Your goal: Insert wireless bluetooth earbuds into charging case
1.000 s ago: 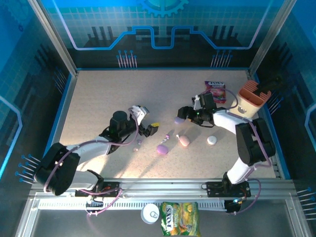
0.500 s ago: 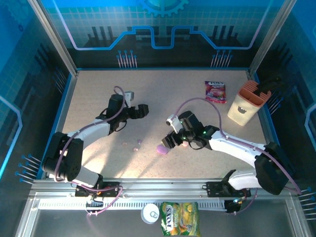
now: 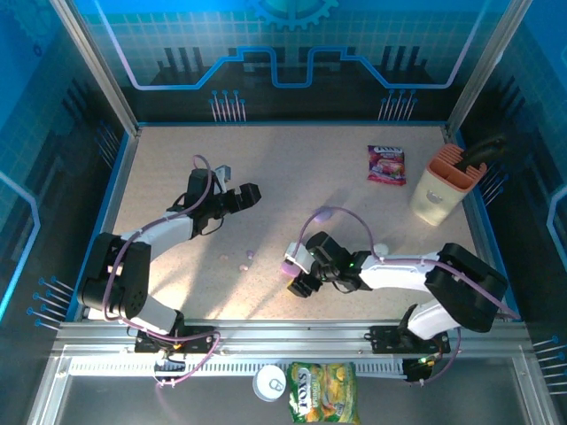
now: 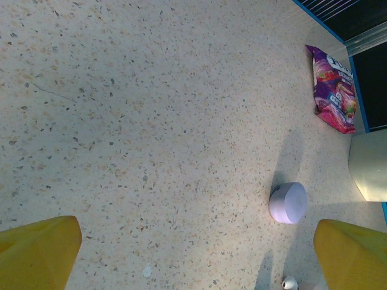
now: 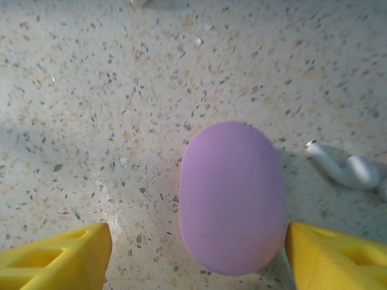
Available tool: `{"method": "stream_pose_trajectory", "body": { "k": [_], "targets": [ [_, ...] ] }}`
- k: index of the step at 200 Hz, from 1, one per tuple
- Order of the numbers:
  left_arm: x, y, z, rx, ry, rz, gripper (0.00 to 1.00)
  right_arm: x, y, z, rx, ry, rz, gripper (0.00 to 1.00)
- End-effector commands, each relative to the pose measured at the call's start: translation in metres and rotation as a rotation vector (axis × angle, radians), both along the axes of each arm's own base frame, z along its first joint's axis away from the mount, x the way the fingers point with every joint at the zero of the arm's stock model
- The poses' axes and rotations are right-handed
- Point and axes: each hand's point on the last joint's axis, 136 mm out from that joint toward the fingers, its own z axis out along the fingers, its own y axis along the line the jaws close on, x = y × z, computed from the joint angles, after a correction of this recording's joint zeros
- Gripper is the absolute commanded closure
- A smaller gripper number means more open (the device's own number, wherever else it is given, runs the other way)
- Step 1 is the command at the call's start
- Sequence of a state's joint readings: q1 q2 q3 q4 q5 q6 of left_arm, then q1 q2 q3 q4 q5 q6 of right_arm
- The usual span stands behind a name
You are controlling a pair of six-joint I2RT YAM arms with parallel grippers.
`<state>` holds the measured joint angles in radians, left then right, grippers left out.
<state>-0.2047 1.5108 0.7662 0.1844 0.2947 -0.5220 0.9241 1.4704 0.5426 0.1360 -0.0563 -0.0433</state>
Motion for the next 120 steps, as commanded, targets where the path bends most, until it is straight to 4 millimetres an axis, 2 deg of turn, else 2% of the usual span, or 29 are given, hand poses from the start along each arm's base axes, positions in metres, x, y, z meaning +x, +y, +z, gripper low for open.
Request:
{"method": "stream_pose_trajectory", "body": {
  "k": [1, 44, 62, 94, 120],
  "targets": [
    [-0.007, 0.001, 0.005, -0.007, -0.021, -0.02, 0.01, 0.005, 0.016, 0.005, 0.04, -0.098, 0.052, 0.29],
    [-0.011, 0.002, 0.008, 0.011, -0.039, -0.04, 0.01, 0.009, 0.019, -0.003, 0.041, -0.112, 0.059, 0.44],
    [-0.011, 0.002, 0.008, 0.021, -0.042, -0.042, 0.01, 0.01, 0.018, -0.005, 0.027, -0.118, 0.057, 0.58],
    [-0.012, 0.003, 0.007, 0.03, -0.043, -0.043, 0.01, 0.011, 0.016, -0.004, 0.018, -0.127, 0.063, 0.59],
    [-0.012, 0.003, 0.013, 0.028, -0.076, -0.05, 0.01, 0.01, 0.016, 0.007, 0.046, -0.131, 0.071, 0.6]
  ]
}}
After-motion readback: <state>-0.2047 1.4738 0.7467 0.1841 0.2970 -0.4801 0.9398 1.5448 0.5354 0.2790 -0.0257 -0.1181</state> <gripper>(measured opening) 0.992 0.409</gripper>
